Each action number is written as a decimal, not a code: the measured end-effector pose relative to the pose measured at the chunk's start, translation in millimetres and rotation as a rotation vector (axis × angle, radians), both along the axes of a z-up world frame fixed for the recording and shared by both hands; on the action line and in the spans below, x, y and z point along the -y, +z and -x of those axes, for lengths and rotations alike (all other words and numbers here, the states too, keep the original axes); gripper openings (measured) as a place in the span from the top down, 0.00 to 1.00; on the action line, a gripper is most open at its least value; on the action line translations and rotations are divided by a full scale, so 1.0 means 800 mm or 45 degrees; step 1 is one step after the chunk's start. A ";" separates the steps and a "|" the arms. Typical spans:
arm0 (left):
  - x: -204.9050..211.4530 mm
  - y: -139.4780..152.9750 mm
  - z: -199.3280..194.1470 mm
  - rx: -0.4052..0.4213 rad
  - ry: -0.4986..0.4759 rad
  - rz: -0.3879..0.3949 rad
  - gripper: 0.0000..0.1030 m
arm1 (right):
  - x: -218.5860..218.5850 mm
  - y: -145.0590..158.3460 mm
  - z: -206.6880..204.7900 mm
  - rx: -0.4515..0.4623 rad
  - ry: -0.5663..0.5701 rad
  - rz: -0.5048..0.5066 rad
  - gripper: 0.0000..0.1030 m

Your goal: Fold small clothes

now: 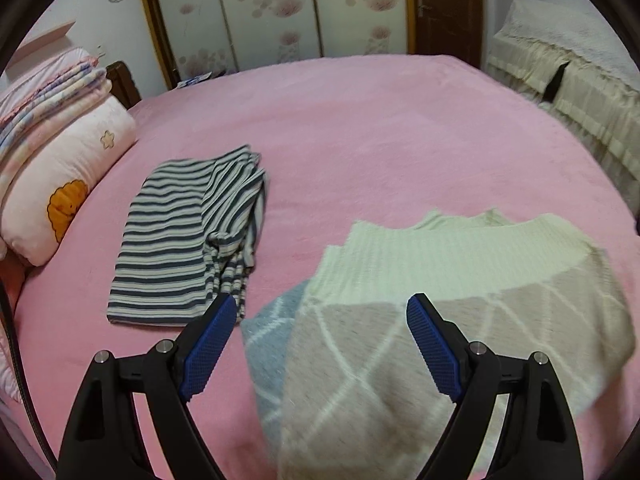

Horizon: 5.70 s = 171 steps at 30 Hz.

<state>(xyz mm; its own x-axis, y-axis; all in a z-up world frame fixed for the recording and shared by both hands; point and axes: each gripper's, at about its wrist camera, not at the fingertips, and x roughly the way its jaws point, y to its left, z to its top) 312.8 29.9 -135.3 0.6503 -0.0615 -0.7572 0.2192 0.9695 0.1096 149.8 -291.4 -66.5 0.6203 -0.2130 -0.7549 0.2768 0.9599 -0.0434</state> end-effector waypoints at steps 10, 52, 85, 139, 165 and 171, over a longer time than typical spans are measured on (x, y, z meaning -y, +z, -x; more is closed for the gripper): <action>0.019 0.063 0.065 0.048 -0.009 0.189 0.10 | -0.055 0.041 0.037 0.075 0.130 -0.042 0.43; -0.144 -0.112 0.156 -0.289 0.459 0.767 0.10 | -0.175 -0.077 0.042 -0.006 0.282 -0.117 0.44; -0.115 -0.188 0.069 -0.239 0.458 1.191 0.11 | -0.180 -0.124 0.026 -0.011 0.299 -0.137 0.60; 0.133 0.026 0.095 0.068 0.060 0.465 0.76 | -0.025 -0.096 0.073 0.098 0.130 -0.360 0.90; 0.416 -0.080 0.184 0.028 -0.321 0.002 0.76 | 0.130 -0.120 0.190 0.147 -0.105 -0.482 0.89; 0.401 -0.057 0.194 0.082 -0.297 0.127 0.76 | 0.136 -0.117 0.197 0.171 -0.092 -0.484 0.89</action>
<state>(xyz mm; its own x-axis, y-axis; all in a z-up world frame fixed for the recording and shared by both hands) 157.4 -290.5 -180.8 0.6564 -0.2877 -0.6974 0.4339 0.9002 0.0370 -7.6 -400.4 -159.9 0.7121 0.0190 -0.7018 0.3235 0.8783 0.3520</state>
